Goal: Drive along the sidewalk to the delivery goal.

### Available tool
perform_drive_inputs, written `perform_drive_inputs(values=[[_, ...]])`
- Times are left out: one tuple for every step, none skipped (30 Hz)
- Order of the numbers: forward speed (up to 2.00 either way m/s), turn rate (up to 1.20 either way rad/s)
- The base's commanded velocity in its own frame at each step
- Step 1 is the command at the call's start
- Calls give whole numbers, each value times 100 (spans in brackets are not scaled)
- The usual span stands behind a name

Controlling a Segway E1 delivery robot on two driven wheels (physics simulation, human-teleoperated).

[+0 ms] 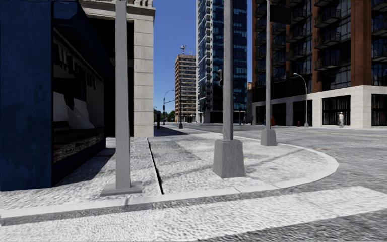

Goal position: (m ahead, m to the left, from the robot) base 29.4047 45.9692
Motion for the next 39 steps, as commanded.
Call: perform_drive_inputs(values=[[131,0],[131,0],[131,0],[131,0],[131,0],[131,0],[131,0],[131,0],[131,0],[131,0],[131,0],[131,0],[131,0],[131,0],[131,0],[131,0],[131,0],[131,0],[131,0],[131,0],[131,0],[131,0],[131,0],[131,0],[131,0],[131,0],[131,0],[131,0],[131,0],[131,0],[131,0],[131,0],[131,0],[131,0],[131,0],[131,0],[131,0],[131,0],[131,4]])
